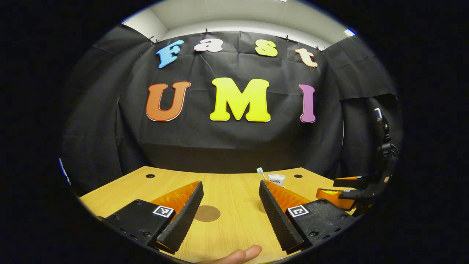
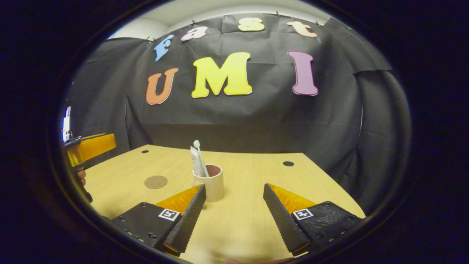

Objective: Put the toothbrush and toothpaste on the desktop into the cup, then pick up the cup and place it on the coaster on the desktop.

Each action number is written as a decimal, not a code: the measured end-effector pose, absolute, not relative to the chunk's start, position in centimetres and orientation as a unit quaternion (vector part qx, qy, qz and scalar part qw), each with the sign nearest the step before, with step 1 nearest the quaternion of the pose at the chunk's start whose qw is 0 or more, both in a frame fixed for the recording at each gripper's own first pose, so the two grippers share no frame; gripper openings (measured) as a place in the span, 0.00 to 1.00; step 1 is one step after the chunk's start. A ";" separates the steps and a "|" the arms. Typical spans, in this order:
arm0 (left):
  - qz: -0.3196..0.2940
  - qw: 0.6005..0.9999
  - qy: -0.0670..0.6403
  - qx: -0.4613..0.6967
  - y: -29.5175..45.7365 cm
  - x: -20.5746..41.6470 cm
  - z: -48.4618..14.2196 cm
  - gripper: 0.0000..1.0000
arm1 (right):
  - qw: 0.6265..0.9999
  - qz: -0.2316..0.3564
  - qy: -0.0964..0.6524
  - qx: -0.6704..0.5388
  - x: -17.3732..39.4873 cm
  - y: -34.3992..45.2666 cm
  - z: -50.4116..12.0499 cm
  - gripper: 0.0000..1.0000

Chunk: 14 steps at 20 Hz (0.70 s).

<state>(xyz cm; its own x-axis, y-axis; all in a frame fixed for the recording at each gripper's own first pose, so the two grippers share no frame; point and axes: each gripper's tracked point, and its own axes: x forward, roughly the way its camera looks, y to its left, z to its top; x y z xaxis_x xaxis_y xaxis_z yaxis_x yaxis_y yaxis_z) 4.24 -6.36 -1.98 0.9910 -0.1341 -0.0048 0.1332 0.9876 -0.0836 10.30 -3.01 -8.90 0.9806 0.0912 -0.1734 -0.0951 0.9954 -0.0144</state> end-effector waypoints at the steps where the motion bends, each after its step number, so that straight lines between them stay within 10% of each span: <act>1: -0.056 0.998 0.003 -0.043 -5.5 3.7 -2.2 0.97 | 0.994 0.051 0.099 -0.012 11.0 -2.4 -9.1 0.96; 14: -0.033 0.999 0.015 -0.039 0.1 -0.4 -7.8 0.97 | 0.929 0.049 0.367 -0.006 18.8 3.7 -13.4 0.96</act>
<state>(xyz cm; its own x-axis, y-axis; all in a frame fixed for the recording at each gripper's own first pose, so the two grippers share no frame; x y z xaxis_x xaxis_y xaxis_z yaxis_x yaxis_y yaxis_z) -0.40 0.07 -7.76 0.9974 -0.0669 -0.0272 0.0646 0.9949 -0.0779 18.85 3.70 -13.45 0.7255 0.0862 -0.6828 -0.0952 0.9952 0.0245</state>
